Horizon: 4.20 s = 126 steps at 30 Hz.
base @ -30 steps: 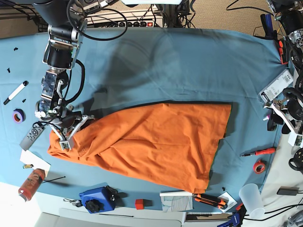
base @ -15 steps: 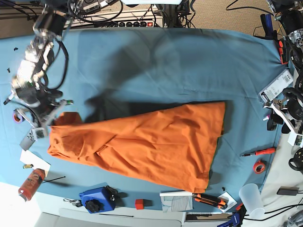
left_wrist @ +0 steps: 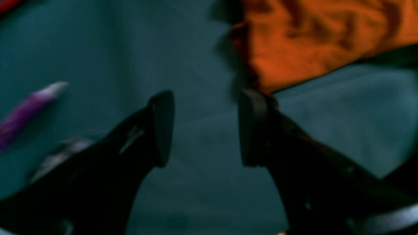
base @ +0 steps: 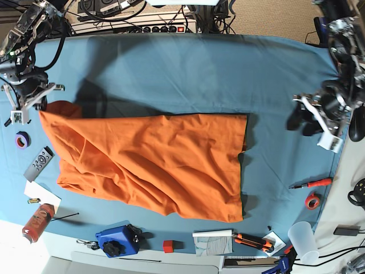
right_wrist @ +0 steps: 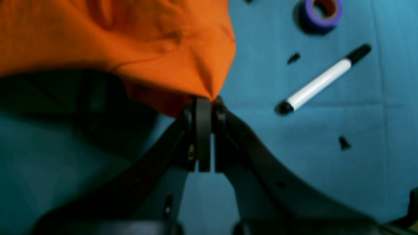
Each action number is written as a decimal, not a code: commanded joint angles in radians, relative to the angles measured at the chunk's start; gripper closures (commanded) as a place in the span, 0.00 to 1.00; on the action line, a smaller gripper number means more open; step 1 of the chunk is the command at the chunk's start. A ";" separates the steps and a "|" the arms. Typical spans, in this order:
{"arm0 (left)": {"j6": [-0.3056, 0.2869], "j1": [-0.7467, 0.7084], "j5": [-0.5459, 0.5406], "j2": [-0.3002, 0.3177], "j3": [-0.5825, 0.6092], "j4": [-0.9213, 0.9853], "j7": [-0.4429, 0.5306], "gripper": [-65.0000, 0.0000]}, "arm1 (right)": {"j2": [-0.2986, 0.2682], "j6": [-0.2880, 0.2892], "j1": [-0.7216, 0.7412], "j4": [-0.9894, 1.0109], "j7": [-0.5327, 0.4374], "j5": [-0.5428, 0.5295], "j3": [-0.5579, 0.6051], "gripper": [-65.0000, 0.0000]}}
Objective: Layout the t-shirt on the table in an organized manner, then fold the t-shirt properly
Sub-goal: 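Grasp the shirt edge with the left gripper and drag it outward, then hold the shirt collar edge with both grippers and pull it taut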
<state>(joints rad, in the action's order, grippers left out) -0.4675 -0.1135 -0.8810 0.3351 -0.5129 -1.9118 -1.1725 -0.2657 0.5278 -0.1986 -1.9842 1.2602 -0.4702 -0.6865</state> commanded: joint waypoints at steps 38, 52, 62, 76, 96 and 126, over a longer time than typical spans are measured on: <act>0.157 0.110 0.258 -0.277 0.242 0.378 0.234 0.55 | -0.017 0.018 -0.010 -0.017 -0.003 -0.001 -0.008 1.00; 0.156 0.110 0.177 -0.276 0.139 0.312 -0.019 1.00 | -0.015 0.023 -0.011 -0.017 -0.025 -0.043 -0.048 1.00; 0.127 -0.016 0.117 -0.172 0.051 0.143 -0.040 1.00 | -0.012 0.024 -0.112 -0.017 0.034 -0.199 -0.039 1.00; 0.105 -0.237 0.114 -0.132 -0.082 0.007 -0.032 1.00 | -0.011 0.161 -0.270 -0.017 0.136 -0.261 0.091 1.00; 0.074 -0.317 0.072 -0.116 -0.126 0.007 -0.032 1.00 | -0.010 0.170 -0.455 -0.017 0.136 -0.571 -0.087 1.00; 0.074 -0.335 0.059 -0.116 -0.147 -0.252 -0.017 0.54 | -0.134 0.170 -0.281 -0.018 0.136 -0.740 -0.359 0.65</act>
<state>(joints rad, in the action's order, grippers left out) -0.3927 -0.4488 -0.8055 0.2089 -0.6556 -2.1471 -1.2022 -0.3790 0.6979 -0.4770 -1.9907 1.4178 -1.1828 -1.0393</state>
